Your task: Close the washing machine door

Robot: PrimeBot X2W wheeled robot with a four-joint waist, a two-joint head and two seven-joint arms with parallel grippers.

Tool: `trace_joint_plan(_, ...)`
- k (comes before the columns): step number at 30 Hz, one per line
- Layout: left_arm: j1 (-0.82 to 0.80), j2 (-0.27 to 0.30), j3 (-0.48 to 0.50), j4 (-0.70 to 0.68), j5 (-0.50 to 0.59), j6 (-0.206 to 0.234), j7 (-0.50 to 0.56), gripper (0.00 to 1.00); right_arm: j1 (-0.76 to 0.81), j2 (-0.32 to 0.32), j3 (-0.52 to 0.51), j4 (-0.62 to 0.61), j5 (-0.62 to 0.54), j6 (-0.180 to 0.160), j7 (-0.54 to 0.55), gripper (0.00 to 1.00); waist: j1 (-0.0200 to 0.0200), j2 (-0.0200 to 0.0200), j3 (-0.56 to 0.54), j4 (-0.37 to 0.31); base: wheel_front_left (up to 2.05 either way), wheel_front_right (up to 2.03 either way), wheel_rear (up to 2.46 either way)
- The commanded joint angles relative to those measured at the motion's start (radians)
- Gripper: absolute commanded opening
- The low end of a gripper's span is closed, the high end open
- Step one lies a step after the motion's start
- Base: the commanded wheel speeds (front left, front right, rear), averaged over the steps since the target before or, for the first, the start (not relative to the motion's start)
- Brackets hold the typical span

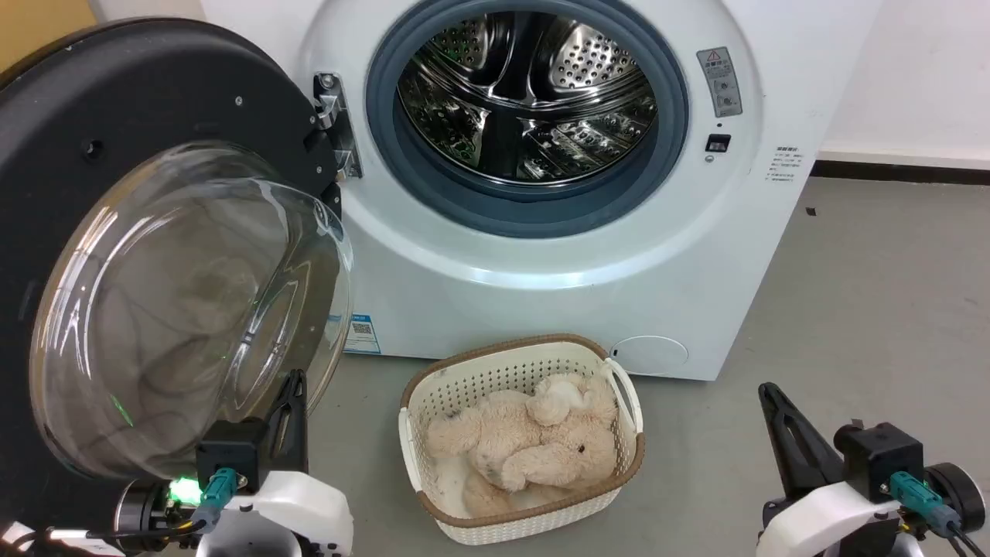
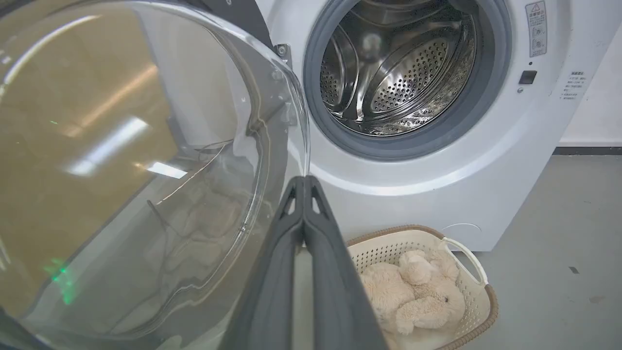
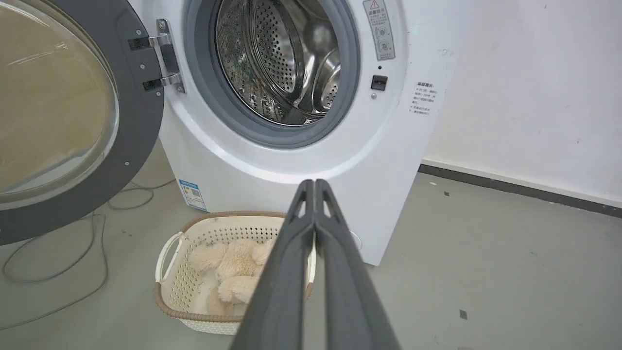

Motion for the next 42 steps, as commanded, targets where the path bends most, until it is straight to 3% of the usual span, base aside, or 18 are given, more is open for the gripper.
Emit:
trace_joint_plan(1,0.015,0.001,0.0,-0.004,0.003,-0.004,0.0,0.0,-0.013,0.004,0.0,-0.004,-0.008,0.001,0.0,0.0,0.0001,0.0,0.0,0.0,0.0,0.0,0.0)
trace_joint_plan(20,0.015,0.001,0.0,-0.004,0.003,-0.004,0.0,0.0,-0.013,0.004,0.0,-0.004,-0.008,0.001,0.0,0.0,0.0001,0.0,0.0,0.0,0.0,0.0,0.0)
trace_joint_plan(21,0.015,0.001,0.0,-0.004,0.003,-0.004,0.0,1.0,-0.013,0.004,0.0,-0.004,-0.008,0.001,0.0,1.0,0.0001,0.0,0.0,0.0,0.0,0.0,0.0)
trace_joint_plan(42,-0.012,0.005,-0.029,-0.037,0.005,0.044,-0.038,1.0,0.005,0.001,-0.02,-0.009,0.089,0.0,-0.038,1.0,0.0001,0.0,0.004,0.012,0.0,0.0,0.0)
